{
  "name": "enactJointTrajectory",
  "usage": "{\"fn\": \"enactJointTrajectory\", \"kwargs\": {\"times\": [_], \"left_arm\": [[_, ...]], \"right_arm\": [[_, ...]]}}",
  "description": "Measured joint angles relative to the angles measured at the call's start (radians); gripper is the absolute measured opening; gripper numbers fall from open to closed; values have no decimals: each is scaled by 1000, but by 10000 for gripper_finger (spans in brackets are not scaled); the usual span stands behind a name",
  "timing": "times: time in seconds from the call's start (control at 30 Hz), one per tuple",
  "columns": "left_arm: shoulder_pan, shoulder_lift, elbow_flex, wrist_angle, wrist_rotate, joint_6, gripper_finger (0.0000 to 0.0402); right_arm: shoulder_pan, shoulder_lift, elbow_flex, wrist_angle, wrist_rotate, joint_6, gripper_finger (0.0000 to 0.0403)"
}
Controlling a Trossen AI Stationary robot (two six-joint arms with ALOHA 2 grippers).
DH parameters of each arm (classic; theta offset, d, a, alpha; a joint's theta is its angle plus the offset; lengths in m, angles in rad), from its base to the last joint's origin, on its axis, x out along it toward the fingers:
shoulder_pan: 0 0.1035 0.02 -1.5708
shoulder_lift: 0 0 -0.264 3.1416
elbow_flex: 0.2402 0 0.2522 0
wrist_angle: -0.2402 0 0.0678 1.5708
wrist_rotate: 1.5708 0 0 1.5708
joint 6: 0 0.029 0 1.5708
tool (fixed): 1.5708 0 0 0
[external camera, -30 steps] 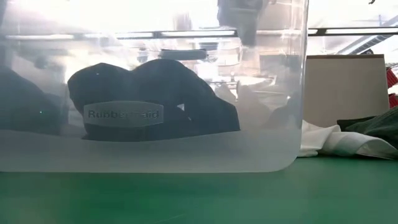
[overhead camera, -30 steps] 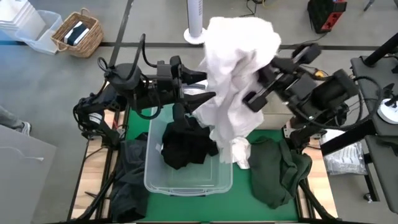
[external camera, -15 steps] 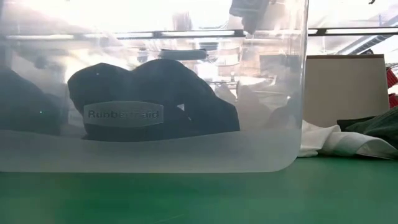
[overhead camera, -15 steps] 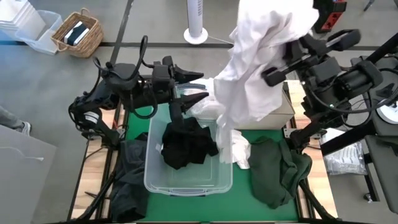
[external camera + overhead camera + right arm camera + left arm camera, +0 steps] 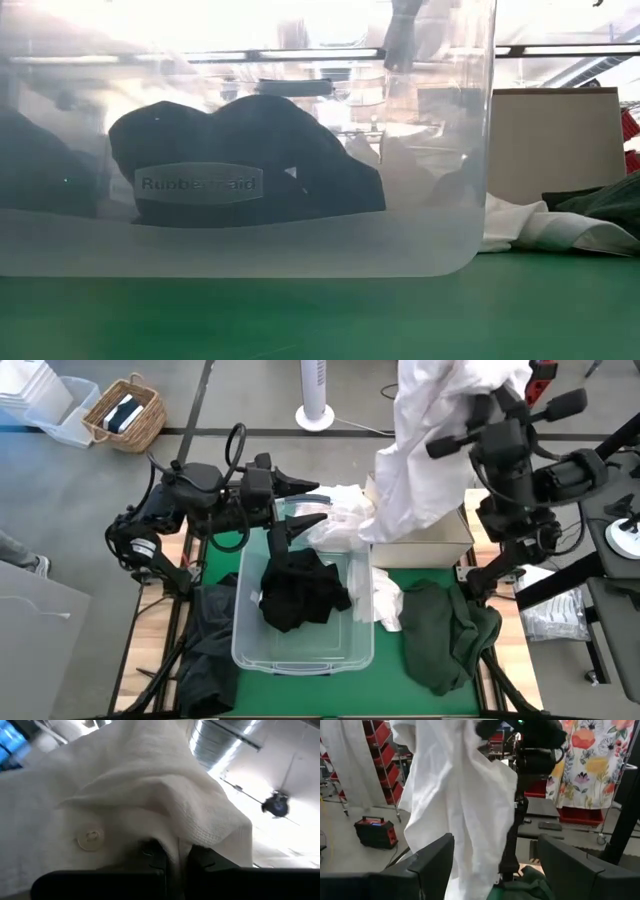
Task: Sort clothes
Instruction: Put the white polo shirt into the laundry organizer
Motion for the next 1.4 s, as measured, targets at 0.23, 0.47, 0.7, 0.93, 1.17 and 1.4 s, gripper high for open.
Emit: {"fn": "enactJointTrajectory", "kwargs": {"times": [0.23,0.47,0.7,0.93,1.17,1.4], "left_arm": [[0,-7,0,-35,0,0,263],[0,-8,0,-75,-1,0,263],[0,-8,0,-96,-1,-4,263],[0,-8,0,-97,-1,-1,263],[0,-8,0,-88,-1,0,263],[0,-8,0,-86,0,0,263]], "right_arm": [[-141,2,0,6,67,-52,16],[-219,-3,0,7,102,-65,16],[-238,-40,-1,5,130,-66,16],[-241,-114,-1,-2,241,-21,16],[-241,-172,-14,1,306,67,16],[-241,-173,-69,-2,278,70,16]]}}
